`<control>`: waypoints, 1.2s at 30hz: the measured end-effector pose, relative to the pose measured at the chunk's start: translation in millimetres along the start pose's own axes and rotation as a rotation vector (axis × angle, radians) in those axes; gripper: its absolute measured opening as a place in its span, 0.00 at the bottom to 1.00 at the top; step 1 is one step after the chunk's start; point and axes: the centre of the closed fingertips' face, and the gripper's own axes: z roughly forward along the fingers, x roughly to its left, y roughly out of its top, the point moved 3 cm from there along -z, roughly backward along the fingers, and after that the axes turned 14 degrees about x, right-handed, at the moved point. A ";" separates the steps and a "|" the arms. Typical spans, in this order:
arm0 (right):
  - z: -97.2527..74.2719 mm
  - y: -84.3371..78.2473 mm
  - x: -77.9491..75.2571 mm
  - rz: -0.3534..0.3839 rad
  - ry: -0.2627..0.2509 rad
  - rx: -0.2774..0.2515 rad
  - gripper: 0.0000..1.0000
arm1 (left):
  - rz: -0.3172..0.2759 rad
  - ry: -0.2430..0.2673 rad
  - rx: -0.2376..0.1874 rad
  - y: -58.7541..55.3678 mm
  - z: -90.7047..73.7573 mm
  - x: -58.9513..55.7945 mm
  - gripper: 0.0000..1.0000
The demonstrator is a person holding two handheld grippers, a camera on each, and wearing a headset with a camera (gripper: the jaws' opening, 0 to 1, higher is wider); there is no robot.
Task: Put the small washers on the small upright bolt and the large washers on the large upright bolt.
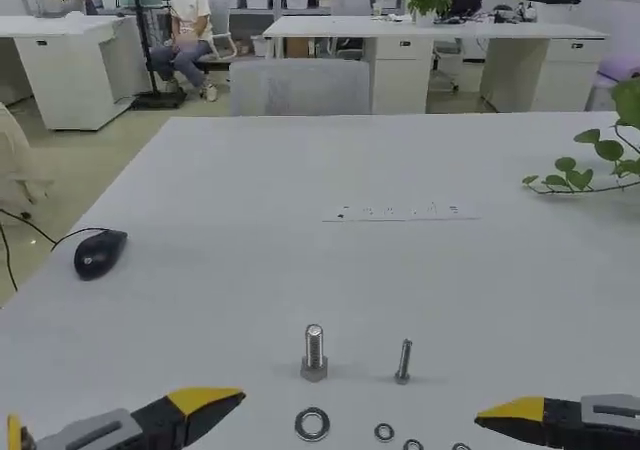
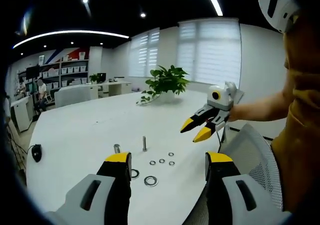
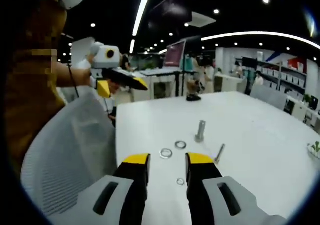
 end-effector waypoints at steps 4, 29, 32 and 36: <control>0.8 -0.4 -0.3 0.003 -0.002 0.002 0.30 | 0.002 -0.003 0.000 0.6 0.5 1.4 0.59; 4.4 -1.8 -4.4 -0.009 0.017 0.022 0.30 | -0.009 0.006 -0.004 3.6 3.5 5.6 0.58; 5.8 -2.8 -6.1 -0.009 0.021 0.028 0.30 | -0.010 0.006 -0.003 4.3 5.0 6.2 0.58; 7.6 -3.0 -6.6 -0.012 0.030 0.032 0.30 | -0.011 0.003 -0.005 5.2 6.4 7.1 0.58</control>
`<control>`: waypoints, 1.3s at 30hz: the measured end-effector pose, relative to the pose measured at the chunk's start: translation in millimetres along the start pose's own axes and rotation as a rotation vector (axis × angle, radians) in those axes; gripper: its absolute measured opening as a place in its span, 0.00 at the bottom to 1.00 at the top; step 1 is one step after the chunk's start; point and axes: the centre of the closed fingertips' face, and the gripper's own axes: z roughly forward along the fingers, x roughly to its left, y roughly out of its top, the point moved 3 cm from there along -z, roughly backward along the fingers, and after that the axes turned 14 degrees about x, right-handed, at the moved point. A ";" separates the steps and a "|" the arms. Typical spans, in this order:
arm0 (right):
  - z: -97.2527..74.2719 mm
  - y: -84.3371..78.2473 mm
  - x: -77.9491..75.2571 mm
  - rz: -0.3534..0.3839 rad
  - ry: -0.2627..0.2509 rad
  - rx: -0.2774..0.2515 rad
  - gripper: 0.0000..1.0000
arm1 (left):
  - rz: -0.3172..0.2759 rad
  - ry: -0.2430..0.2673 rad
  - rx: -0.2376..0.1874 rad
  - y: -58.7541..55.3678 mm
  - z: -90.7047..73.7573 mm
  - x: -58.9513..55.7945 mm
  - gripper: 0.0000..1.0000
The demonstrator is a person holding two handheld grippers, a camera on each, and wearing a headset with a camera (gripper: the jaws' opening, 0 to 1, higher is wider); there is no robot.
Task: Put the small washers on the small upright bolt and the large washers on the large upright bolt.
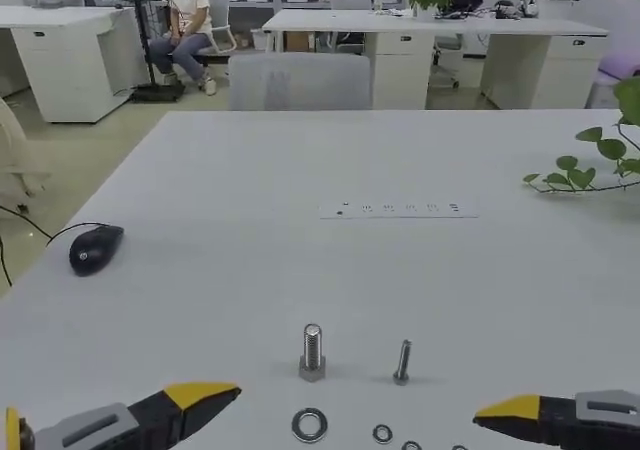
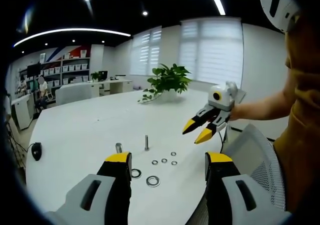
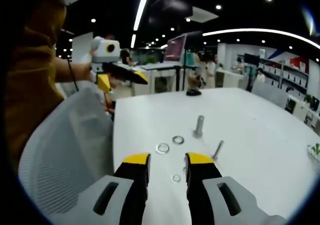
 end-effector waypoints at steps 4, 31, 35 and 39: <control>3.0 -1.4 -1.3 -0.001 0.014 0.009 0.30 | -0.009 0.002 0.014 -3.5 3.2 2.0 0.58; 30.5 -32.0 -9.6 -0.015 0.076 0.130 0.30 | -0.079 0.174 0.099 -29.3 16.6 23.4 0.57; 37.3 -36.8 -12.2 -0.017 0.084 0.167 0.29 | -0.112 0.197 0.115 -38.4 17.0 29.7 0.57; 43.6 -35.0 -13.9 -0.021 0.097 0.168 0.29 | -0.127 0.192 0.098 -40.0 17.7 32.2 0.57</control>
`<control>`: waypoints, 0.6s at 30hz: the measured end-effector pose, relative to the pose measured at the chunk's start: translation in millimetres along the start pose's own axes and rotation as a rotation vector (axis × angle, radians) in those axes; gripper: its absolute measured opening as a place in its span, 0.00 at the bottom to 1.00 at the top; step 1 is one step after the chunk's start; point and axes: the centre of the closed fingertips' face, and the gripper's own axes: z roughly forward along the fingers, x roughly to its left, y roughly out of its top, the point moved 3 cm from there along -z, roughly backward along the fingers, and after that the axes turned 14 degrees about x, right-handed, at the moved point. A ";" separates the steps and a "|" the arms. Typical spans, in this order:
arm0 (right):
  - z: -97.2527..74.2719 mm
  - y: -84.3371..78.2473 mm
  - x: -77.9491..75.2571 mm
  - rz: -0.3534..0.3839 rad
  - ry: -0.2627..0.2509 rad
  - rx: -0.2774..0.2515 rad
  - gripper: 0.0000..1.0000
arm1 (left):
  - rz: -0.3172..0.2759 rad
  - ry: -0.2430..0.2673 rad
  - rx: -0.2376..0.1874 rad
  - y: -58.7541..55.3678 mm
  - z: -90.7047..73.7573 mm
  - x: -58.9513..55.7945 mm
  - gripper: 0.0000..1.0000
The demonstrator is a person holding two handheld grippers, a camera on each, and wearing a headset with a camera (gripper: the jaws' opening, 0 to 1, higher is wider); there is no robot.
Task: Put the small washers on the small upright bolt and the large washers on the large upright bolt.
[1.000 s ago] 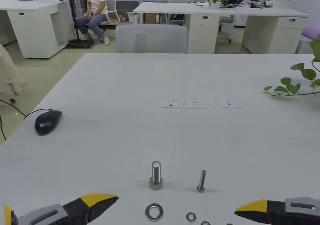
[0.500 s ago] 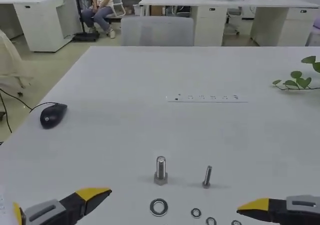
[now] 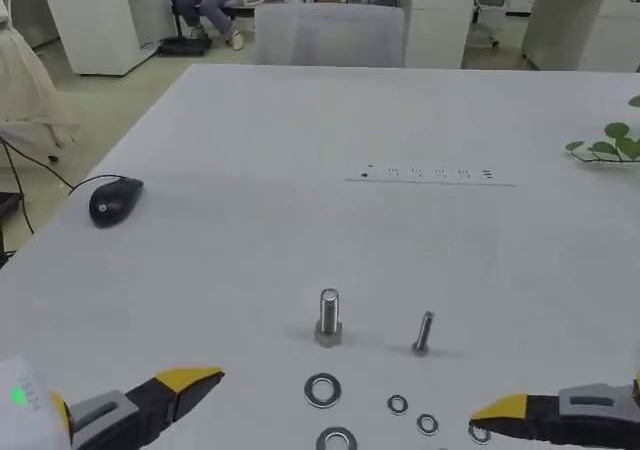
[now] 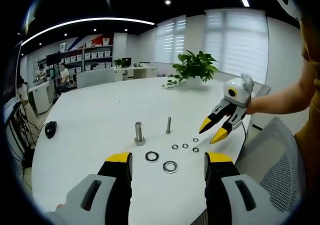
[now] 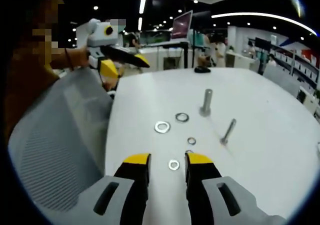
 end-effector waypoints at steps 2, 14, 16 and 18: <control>4.0 -0.3 -2.4 0.000 0.003 0.002 0.29 | 0.001 -0.003 0.000 0.0 1.4 0.8 0.57; 25.5 -13.2 -2.6 0.016 0.041 0.127 0.28 | -0.004 -0.030 -0.009 4.5 5.9 0.3 0.58; 27.6 -13.7 -5.1 0.004 0.033 0.163 0.27 | -0.003 -0.029 -0.007 3.8 6.4 0.4 0.58; 30.4 -14.8 -5.3 -0.015 0.048 0.204 0.27 | -0.003 -0.031 -0.007 3.5 6.7 0.0 0.58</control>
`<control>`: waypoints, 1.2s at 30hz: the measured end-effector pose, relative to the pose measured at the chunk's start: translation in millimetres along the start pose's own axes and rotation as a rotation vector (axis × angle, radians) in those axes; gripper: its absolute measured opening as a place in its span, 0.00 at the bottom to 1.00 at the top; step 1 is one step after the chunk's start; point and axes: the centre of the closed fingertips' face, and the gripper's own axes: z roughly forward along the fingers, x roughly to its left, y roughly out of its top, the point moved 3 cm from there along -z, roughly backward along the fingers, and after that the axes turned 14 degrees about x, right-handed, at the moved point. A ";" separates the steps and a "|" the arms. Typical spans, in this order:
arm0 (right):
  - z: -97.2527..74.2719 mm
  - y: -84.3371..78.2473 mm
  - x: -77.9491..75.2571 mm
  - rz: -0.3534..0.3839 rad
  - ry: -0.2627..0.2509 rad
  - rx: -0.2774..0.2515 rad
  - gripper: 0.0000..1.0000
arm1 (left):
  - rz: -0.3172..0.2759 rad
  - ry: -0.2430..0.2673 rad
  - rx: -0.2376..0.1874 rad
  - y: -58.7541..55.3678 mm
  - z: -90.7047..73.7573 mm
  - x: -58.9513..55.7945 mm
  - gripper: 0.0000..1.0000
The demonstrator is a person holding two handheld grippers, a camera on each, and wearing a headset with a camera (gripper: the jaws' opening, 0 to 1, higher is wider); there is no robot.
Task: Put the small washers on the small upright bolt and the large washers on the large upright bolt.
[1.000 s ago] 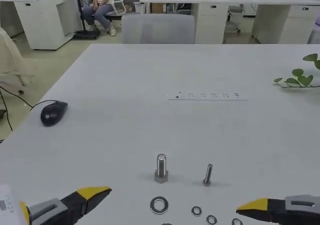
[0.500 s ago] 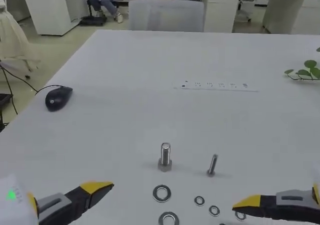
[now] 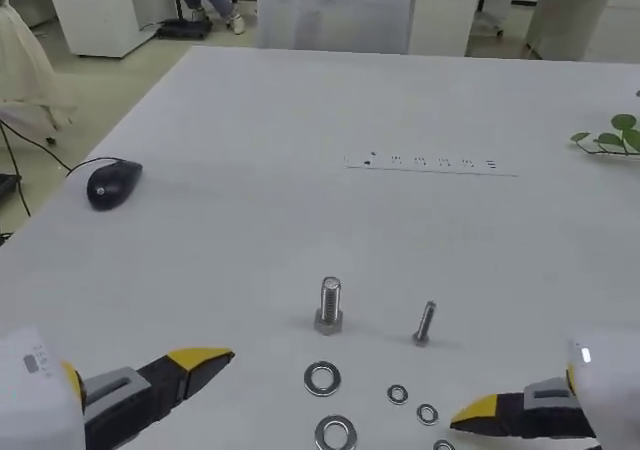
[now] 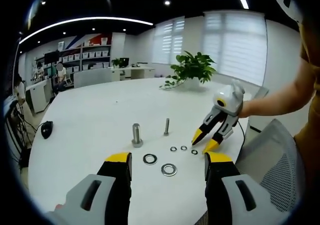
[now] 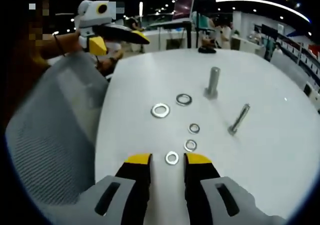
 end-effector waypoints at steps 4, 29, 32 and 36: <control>5.7 -2.3 -1.2 -0.026 0.016 0.073 0.26 | 0.001 -0.006 -0.004 1.5 -1.5 -3.3 0.58; 13.1 2.0 -2.7 -0.402 0.055 0.427 0.18 | -0.005 -0.014 -0.033 7.6 -3.7 -3.8 0.58; 13.2 1.7 -2.8 -0.407 0.058 0.431 0.18 | -0.004 -0.020 -0.036 8.7 -4.6 -5.5 0.58; 13.8 1.8 -3.1 -0.413 0.052 0.439 0.16 | 0.000 -0.027 -0.043 10.9 -5.3 -7.9 0.58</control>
